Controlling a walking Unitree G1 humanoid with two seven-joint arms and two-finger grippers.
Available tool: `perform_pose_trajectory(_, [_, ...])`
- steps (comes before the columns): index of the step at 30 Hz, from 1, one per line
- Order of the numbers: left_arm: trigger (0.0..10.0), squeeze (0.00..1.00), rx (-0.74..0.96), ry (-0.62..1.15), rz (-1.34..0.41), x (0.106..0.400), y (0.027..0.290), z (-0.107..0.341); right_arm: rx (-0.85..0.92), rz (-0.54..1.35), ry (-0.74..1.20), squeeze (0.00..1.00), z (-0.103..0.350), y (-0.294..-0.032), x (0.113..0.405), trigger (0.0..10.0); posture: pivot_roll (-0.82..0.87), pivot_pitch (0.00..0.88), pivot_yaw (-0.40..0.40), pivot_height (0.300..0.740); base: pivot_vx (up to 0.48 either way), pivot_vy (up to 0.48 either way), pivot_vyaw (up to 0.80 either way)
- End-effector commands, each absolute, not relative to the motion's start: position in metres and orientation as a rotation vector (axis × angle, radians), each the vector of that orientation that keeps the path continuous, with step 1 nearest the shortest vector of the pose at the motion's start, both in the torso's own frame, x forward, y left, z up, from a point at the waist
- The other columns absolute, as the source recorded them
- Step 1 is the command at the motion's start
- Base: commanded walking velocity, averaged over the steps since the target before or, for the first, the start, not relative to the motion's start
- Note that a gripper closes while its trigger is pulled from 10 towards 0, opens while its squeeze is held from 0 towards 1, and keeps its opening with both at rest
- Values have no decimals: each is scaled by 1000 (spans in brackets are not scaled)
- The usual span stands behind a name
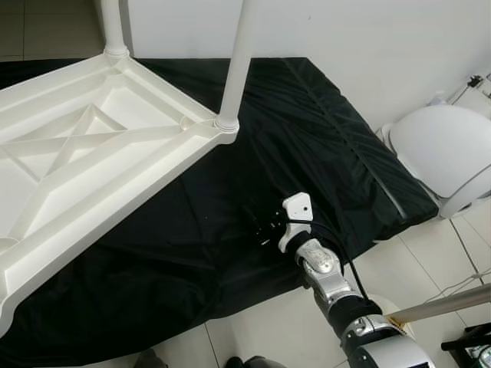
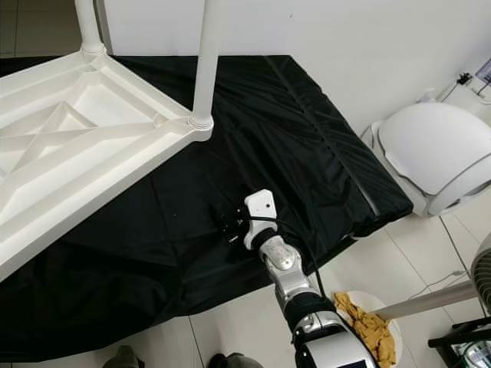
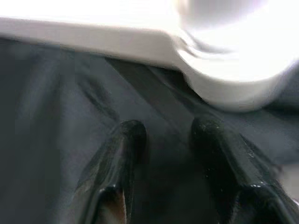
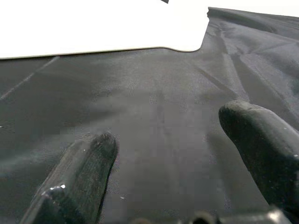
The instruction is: Building children table
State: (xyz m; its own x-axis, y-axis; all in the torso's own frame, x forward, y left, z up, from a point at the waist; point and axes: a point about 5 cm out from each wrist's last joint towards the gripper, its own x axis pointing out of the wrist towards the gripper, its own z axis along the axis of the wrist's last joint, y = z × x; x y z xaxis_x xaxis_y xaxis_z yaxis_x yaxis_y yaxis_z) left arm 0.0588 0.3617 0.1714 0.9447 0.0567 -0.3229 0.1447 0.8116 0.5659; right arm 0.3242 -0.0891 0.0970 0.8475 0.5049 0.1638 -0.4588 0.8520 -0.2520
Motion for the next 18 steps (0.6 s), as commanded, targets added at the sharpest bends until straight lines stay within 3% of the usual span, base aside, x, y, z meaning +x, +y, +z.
perform_pose_trajectory(1, [10000, 0, 693, 231, 225, 61, 371, 184, -214, 497, -201, 0, 89, -96, 321, 10000, 338, 126, -137, 740, 0, 0, 0])
perform_pose_trajectory(4, [10000, 0, 658, 183, 233, 69, 366, 186, -213, 495, -201, 0, 89, -96, 321, 10000, 332, 126, -135, 740, 0, 0, 0])
perform_pose_trajectory(7, [10000, 0, 451, 56, 205, 91, 338, 185, -209, 479, -203, 0, 88, -97, 320, 10000, 313, 125, -126, 740, 0, 0, 0])
perform_pose_trajectory(11, [10000, 0, 327, 2, 117, 109, 302, 176, -204, 455, -199, 0, 86, -101, 318, 10000, 297, 126, -118, 740, 0, 0, 0])
perform_pose_trajectory(18, [10000, 0, 226, -36, 61, 124, 280, 172, -200, 441, -198, 0, 84, -103, 315, 10000, 278, 130, -110, 740, 0, 0, 0])
